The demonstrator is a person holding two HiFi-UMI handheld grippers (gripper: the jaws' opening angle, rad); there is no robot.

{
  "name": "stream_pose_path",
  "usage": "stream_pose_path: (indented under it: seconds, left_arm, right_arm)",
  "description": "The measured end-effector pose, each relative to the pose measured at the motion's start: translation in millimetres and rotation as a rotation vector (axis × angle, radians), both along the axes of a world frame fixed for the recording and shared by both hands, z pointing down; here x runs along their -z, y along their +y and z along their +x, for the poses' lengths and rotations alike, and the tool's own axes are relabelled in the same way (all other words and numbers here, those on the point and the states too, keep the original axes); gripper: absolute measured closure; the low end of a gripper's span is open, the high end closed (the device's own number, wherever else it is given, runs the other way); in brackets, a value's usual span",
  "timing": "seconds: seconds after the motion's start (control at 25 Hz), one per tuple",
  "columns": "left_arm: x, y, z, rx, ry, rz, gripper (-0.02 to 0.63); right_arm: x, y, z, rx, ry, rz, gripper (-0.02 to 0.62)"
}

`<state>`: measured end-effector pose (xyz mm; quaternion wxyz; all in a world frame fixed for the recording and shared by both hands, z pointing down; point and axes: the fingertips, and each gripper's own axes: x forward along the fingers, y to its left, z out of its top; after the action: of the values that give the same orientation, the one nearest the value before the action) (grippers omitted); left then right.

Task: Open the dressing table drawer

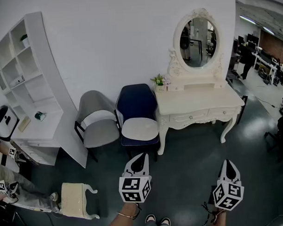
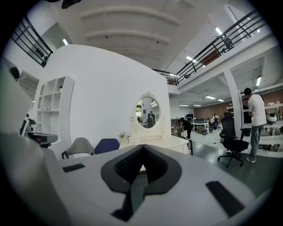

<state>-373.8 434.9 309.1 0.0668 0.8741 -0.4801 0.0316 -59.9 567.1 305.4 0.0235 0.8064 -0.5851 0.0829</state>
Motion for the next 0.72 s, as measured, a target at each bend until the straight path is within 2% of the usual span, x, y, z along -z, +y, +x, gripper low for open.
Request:
stream_pose_path:
  seconds: [0.16, 0.72]
  left_arm:
    - [0.9, 2.9, -0.9, -0.004, -0.003, 0.001, 0.588]
    - [1.1, 8.9, -6.6, -0.024, -0.032, 0.011, 0.586]
  right_arm:
    - [-0.3, 2.9, -1.5, 0.004, -0.047, 0.022, 0.591]
    - [-0.7, 8.9, -10.0, -0.019, -0.055, 0.038, 0.588]
